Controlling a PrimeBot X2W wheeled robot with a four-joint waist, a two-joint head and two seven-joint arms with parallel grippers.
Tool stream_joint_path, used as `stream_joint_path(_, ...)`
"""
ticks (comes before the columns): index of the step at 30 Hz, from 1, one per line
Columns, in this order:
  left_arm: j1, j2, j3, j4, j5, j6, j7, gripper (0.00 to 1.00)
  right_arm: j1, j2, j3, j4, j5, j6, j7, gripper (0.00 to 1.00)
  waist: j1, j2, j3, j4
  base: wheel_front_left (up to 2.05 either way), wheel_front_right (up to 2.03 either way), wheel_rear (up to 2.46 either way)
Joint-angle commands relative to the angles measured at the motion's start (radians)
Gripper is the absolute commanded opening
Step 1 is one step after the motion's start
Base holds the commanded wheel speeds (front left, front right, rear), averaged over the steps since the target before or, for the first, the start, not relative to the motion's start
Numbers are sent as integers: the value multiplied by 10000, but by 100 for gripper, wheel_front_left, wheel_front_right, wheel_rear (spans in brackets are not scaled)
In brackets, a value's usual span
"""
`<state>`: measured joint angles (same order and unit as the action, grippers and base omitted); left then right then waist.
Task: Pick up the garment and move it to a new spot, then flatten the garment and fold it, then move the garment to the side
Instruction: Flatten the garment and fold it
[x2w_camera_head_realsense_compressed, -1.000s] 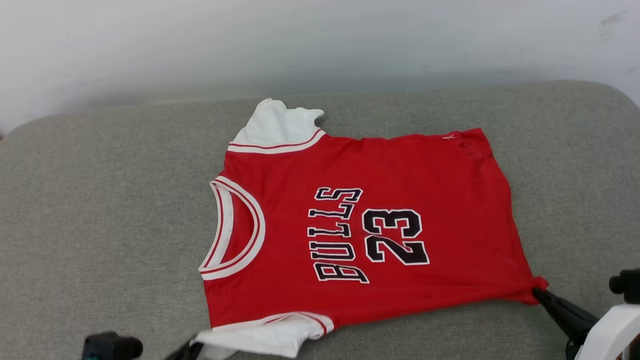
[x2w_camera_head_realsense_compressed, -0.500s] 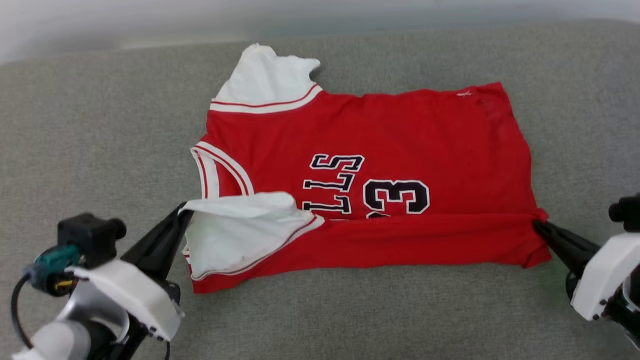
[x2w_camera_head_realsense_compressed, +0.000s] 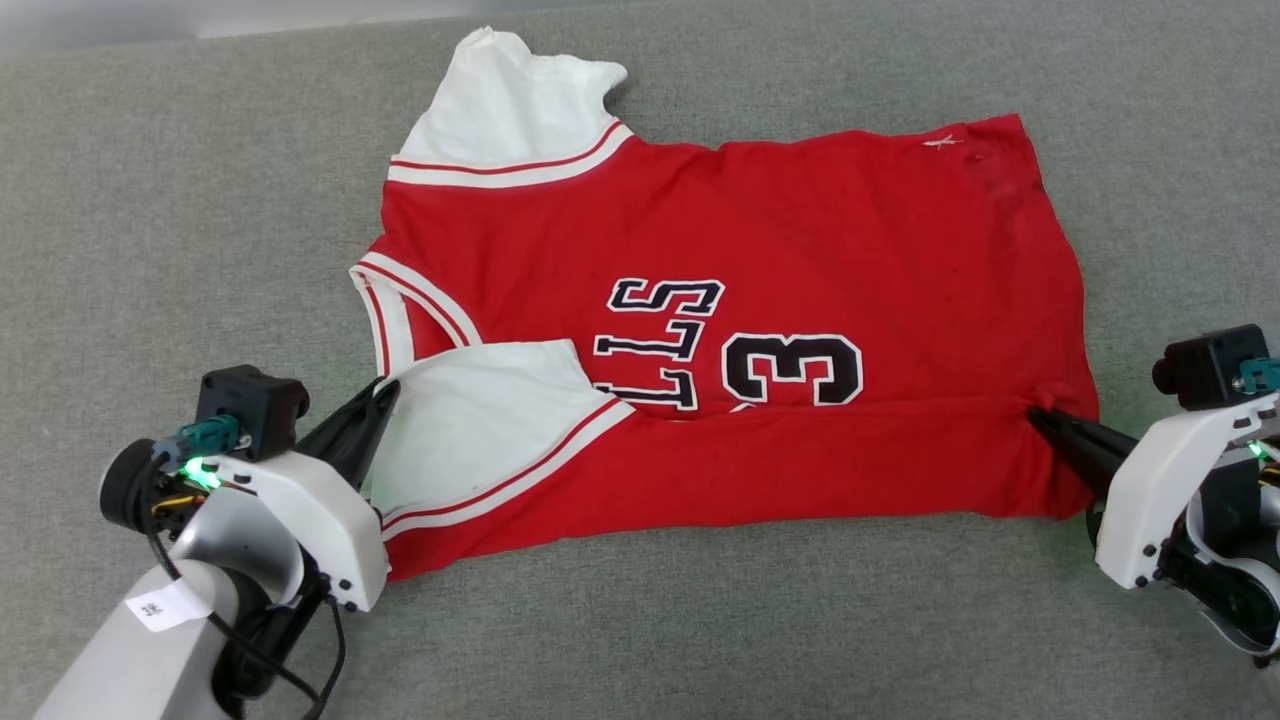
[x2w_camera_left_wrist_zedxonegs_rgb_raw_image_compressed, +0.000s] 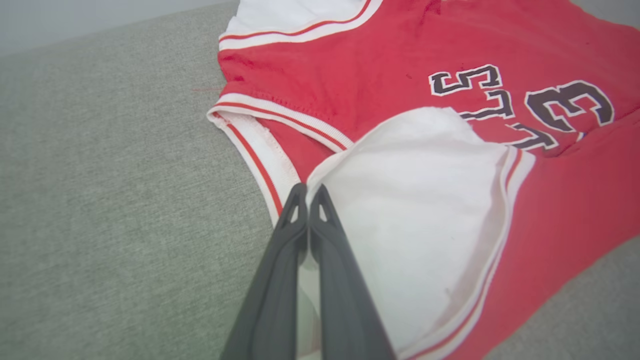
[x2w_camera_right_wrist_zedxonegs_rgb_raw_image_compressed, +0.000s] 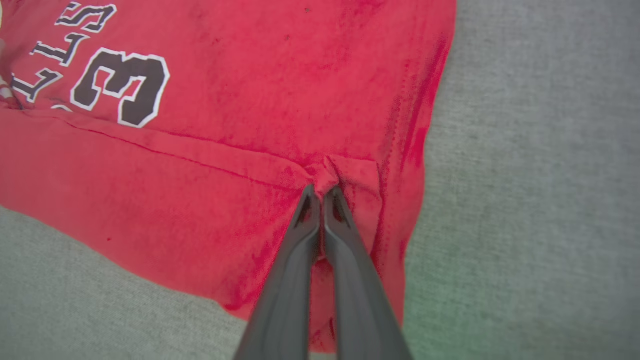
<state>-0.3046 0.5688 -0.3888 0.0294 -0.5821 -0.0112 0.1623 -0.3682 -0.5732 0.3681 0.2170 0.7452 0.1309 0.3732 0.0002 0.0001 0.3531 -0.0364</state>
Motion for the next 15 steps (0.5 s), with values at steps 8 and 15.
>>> stream_joint_path(8, -401, -659, -371, 1455, 151, -3, -452, 100, -270, 332, 265, 807, -350, -4, -322, 100, -2, -1, -423, 82, 0, 0, 0)
stream_joint_path(15, 309, -1089, 99, 1629, -127, 740, -1208, 100, 23, 395, 318, 723, -1068, -4, -591, 100, -2, -1, -1188, 33, 0, 0, 0)
